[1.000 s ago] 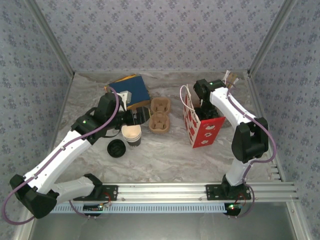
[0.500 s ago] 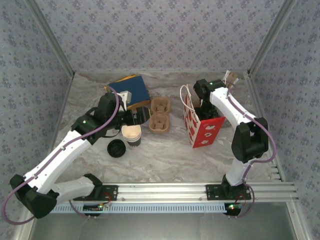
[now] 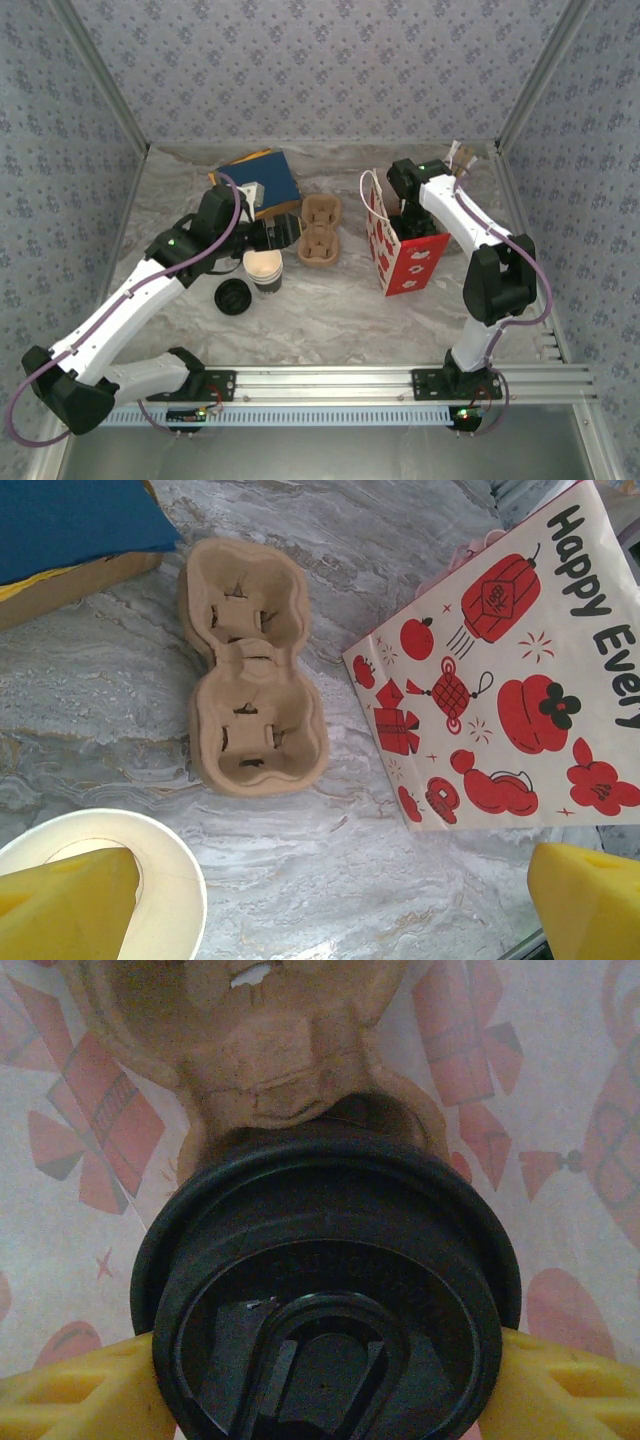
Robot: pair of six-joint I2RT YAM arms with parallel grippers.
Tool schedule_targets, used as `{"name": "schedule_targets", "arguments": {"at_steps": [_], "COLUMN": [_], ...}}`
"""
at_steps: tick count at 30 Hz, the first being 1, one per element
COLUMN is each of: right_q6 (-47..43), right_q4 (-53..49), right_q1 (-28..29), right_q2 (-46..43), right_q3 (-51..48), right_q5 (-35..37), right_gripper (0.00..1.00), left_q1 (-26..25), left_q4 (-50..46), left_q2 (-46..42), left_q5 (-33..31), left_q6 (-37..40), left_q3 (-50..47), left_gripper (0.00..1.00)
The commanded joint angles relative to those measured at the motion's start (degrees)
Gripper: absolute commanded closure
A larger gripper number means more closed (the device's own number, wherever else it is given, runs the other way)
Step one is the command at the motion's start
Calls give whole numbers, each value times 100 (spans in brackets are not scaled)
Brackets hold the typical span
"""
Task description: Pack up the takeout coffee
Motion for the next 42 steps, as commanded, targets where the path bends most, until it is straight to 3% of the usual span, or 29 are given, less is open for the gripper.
{"name": "schedule_targets", "arguments": {"at_steps": [1,42], "right_q6": [22,40], "right_q4": [-246,-48], "right_q1": [12,1], "right_q2": [281,224], "right_q3": [-60,-389], "right_q5": [-142,-117], "right_gripper": [28,28], "left_q1": [-29,-28], "left_q4": [-39,-52], "left_q2": [10,-78], "left_q5": [-68,-55], "left_q6": [29,-37], "left_q3": [137,62], "left_gripper": [0,0]}}
